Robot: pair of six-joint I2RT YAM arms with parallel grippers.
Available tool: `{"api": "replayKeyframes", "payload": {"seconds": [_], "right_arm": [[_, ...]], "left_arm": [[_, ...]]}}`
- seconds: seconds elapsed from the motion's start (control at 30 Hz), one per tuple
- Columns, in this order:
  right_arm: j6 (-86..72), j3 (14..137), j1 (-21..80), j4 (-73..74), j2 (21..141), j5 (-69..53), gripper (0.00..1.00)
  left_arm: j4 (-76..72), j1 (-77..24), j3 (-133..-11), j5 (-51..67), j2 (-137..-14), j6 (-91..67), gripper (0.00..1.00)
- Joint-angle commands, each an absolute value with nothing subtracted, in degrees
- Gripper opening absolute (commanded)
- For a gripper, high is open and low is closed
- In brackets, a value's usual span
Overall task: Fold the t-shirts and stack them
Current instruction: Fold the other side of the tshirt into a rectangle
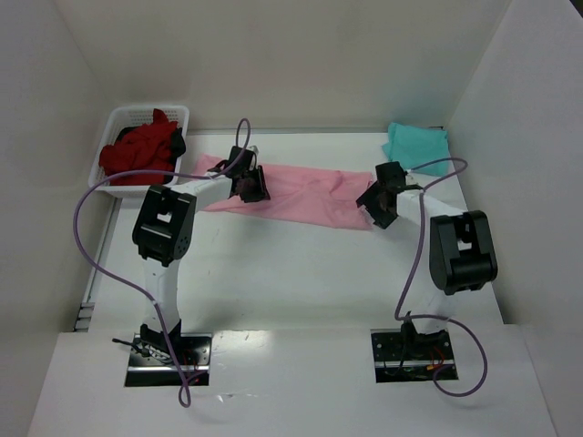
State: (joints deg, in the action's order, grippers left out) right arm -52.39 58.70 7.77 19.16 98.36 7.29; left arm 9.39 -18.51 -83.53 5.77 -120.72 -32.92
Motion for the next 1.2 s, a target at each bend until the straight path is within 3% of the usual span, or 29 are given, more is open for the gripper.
{"api": "replayKeyframes", "payload": {"seconds": [0.0,0.23,0.57,0.7,0.77,0.87,1.03,1.17], "right_arm": [[-48.6,57.7,7.3,19.6,90.2,4.1,0.79],[-45.4,54.3,8.0,19.1,88.3,-0.5,0.89],[-43.2,55.6,13.3,21.6,94.1,3.9,0.78],[-41.9,57.4,13.4,21.3,95.9,5.4,0.7],[-40.8,58.5,13.4,21.9,97.1,7.3,0.6],[-40.3,59.9,13.4,22.8,98.3,10.0,0.54],[-41.6,60.5,13.4,24.2,98.3,13.5,0.28],[-42.1,61.0,13.4,25.6,98.3,15.0,0.23]], "left_arm": [[13.5,-18.2,-84.4,4.5,-118.3,-30.8,0.45],[14.3,-18.2,-85.4,4.5,-117.2,-30.0,0.52],[15.4,-17.6,-87.3,4.5,-115.6,-28.4,0.62],[15.9,-16.9,-87.3,2.9,-115.0,-27.9,0.62],[16.4,-16.4,-87.3,1.9,-114.5,-27.3,0.62],[16.4,-15.5,-87.3,-1.7,-114.5,-26.1,0.62],[17.0,-13.4,-87.3,-5.4,-115.9,-25.5,0.49],[17.1,-12.4,-87.2,-6.1,-116.3,-25.5,0.42]]}}
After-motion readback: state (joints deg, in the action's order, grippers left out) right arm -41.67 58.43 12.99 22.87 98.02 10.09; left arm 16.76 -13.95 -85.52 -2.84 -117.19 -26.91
